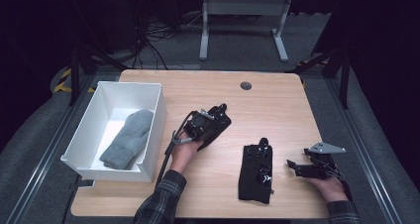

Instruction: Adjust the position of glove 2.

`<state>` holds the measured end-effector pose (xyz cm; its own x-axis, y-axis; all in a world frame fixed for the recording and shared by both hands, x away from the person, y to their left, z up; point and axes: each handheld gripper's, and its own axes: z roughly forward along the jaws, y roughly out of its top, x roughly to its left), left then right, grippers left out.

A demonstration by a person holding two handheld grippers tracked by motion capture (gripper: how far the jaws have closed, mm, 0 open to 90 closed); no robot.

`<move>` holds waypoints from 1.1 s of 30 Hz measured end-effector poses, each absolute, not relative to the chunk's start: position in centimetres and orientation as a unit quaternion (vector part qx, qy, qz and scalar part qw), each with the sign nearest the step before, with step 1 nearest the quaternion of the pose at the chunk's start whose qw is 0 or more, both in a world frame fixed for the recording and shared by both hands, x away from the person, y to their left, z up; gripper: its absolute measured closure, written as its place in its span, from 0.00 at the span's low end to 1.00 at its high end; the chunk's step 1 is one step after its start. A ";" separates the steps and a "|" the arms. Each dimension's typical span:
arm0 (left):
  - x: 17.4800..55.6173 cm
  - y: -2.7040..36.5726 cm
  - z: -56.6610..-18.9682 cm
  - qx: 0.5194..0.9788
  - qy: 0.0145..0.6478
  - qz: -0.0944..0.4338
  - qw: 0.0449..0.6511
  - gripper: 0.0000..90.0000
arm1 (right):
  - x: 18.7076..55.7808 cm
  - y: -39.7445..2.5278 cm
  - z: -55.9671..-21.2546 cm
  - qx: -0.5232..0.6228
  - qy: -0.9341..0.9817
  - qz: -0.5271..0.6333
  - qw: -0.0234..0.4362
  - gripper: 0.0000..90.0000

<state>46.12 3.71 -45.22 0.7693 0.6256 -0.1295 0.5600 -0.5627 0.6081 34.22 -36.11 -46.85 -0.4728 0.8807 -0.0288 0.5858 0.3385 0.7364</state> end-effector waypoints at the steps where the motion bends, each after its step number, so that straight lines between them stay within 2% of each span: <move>1: 45.7 3.6 -45.3 0.882 0.335 0.048 0.327 1.00 | 34.2 -36.1 -46.8 0.465 0.789 0.339 0.218 0.16; 16: 40.6 1.2 -45.3 0.887 0.299 0.016 0.352 1.00 | 34.2 -36.1 -46.8 0.466 0.788 0.338 0.217 0.16; 25: 41.6 3.3 -43.3 0.879 0.313 0.066 0.352 1.00 | 34.2 -36.1 -46.8 0.466 0.788 0.338 0.217 0.16; 29: 43.0 4.3 -44.0 0.879 0.334 0.080 0.330 1.00 | 34.2 -36.1 -46.8 0.466 0.788 0.338 0.217 0.16; 33: 43.1 4.4 -45.1 0.882 0.339 0.073 0.320 1.00 | 34.2 -36.1 -46.8 0.466 0.788 0.338 0.217 0.16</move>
<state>43.06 4.39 -45.06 0.7598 0.6442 -0.0871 0.5504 -0.5662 0.6135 34.21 -36.10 -46.84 -0.4714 0.8815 -0.0272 0.5876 0.3370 0.7357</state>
